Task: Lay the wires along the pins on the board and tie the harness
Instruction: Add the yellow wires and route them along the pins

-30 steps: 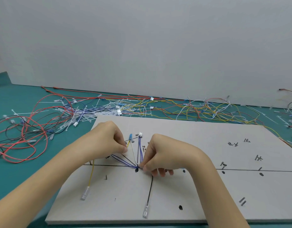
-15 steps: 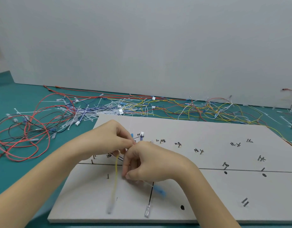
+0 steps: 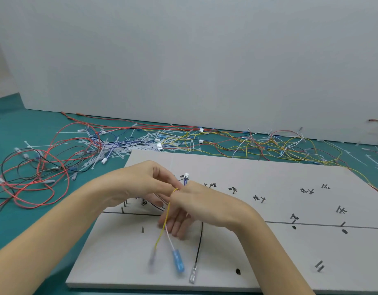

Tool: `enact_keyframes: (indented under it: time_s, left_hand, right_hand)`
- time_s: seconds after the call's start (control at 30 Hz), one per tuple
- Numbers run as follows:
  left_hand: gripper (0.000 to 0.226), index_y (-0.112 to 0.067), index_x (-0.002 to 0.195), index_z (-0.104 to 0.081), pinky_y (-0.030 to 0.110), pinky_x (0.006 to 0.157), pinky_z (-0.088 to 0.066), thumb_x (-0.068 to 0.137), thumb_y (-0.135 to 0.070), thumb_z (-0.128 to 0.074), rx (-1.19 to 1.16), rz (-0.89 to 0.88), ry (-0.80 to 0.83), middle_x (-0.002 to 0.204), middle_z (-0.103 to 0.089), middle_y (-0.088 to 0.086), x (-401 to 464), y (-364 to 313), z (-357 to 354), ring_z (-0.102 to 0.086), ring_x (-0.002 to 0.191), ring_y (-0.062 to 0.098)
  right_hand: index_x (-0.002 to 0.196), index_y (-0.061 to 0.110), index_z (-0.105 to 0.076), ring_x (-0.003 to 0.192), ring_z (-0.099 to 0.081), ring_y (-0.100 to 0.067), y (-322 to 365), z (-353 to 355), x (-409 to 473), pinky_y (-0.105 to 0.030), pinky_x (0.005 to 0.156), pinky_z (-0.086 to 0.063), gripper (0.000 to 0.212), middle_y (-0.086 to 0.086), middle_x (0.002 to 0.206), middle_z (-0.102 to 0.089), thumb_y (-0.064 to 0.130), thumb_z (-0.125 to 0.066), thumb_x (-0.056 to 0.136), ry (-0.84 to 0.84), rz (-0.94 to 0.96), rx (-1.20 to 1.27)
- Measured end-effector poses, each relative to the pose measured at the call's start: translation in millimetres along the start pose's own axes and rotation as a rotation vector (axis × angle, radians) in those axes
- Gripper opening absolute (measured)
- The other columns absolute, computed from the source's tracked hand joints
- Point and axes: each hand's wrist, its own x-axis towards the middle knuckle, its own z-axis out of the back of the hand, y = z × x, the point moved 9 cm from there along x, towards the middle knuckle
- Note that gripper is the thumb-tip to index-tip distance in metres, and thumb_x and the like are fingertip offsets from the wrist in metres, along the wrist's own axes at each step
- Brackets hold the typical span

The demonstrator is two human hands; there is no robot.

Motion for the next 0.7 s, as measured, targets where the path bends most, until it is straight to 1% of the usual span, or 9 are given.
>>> enact_keyframes:
  time_s: [0.1,0.17,0.27,0.33,0.43,0.5,0.57,0.63,0.7]
  left_hand:
    - [0.006,-0.019,0.083,-0.077,0.021,0.067,-0.057,0.080,-0.022,-0.073,0.018,-0.004,-0.008,0.081,-0.074,0.002,0,0,-1,-0.069,0.074,0.009]
    - [0.006,-0.020,0.082,-0.077,0.019,0.063,-0.055,0.081,-0.018,-0.071,0.030,0.002,-0.013,0.079,-0.074,0.000,-1,0,0,-0.069,0.071,0.008]
    - [0.023,-0.018,0.083,-0.078,0.018,0.061,-0.053,0.084,-0.003,-0.060,0.064,0.020,-0.014,0.081,-0.074,0.006,-1,1,2,-0.069,0.068,0.008]
    - [0.023,-0.017,0.083,-0.078,0.019,0.062,-0.054,0.086,-0.002,-0.060,0.068,0.032,0.002,0.082,-0.074,0.008,-3,2,1,-0.070,0.070,0.010]
    - [0.017,-0.017,0.084,-0.073,0.020,0.062,-0.054,0.088,-0.004,-0.062,0.049,0.066,0.033,0.077,-0.072,0.004,-4,4,-2,-0.068,0.069,0.013]
    - [0.010,-0.013,0.091,-0.067,0.022,0.063,-0.055,0.090,-0.006,-0.060,0.052,0.087,0.055,0.074,-0.070,0.003,-4,6,-5,-0.066,0.067,0.014]
    - [0.010,-0.012,0.095,-0.064,0.023,0.059,-0.053,0.090,-0.005,-0.058,0.083,0.100,0.055,0.069,-0.068,0.000,-5,8,-4,-0.064,0.064,0.012]
    - [0.011,-0.013,0.097,-0.061,0.024,0.054,-0.052,0.091,-0.006,-0.055,0.133,0.113,0.067,0.065,-0.065,-0.001,-7,9,-3,-0.062,0.064,0.013]
    - [0.009,-0.014,0.100,-0.059,0.024,0.053,-0.051,0.092,-0.011,-0.057,0.156,0.119,0.110,0.069,-0.066,0.003,-11,9,-4,-0.063,0.068,0.016]
  right_hand:
    - [0.095,-0.014,-0.068,0.070,-0.062,-0.026,3,1,-1,-0.036,0.077,-0.056,0.056,-0.015,0.075,-0.067,0.027,-0.031,0.093,0.002,-0.005,0.044]
    - [0.095,-0.012,-0.069,0.069,-0.061,-0.024,3,2,-4,-0.031,0.073,-0.055,0.056,-0.015,0.077,-0.067,0.031,-0.034,0.094,-0.013,-0.002,0.035]
    - [0.099,-0.013,-0.068,0.070,-0.060,-0.025,3,2,-6,-0.031,0.073,-0.054,0.036,-0.016,0.079,-0.064,0.010,-0.042,0.091,-0.024,0.001,-0.016]
    - [0.100,-0.014,-0.068,0.074,-0.059,-0.026,4,3,-7,-0.031,0.074,-0.053,0.033,-0.018,0.081,-0.063,0.004,-0.041,0.090,-0.020,-0.003,-0.022]
    - [0.102,-0.015,-0.067,0.074,-0.058,-0.026,6,3,-9,-0.030,0.074,-0.052,0.037,-0.019,0.084,-0.062,0.004,-0.036,0.094,-0.003,0.008,-0.021]
    - [0.104,-0.014,-0.067,0.073,-0.058,-0.024,6,3,-9,-0.029,0.075,-0.052,0.040,-0.018,0.084,-0.062,0.007,-0.034,0.096,0.005,0.011,-0.026]
    - [0.104,-0.013,-0.068,0.072,-0.058,-0.022,5,2,-8,-0.029,0.076,-0.053,0.039,-0.017,0.084,-0.063,0.008,-0.035,0.096,0.010,0.006,-0.021]
    - [0.102,-0.014,-0.067,0.072,-0.059,-0.023,5,2,-8,-0.034,0.081,-0.054,0.036,-0.017,0.083,-0.064,0.007,-0.039,0.093,0.008,-0.002,0.004]
    - [0.100,-0.014,-0.067,0.074,-0.059,-0.025,4,2,-8,-0.037,0.085,-0.054,0.034,-0.018,0.082,-0.064,0.007,-0.041,0.091,0.010,-0.006,0.018]
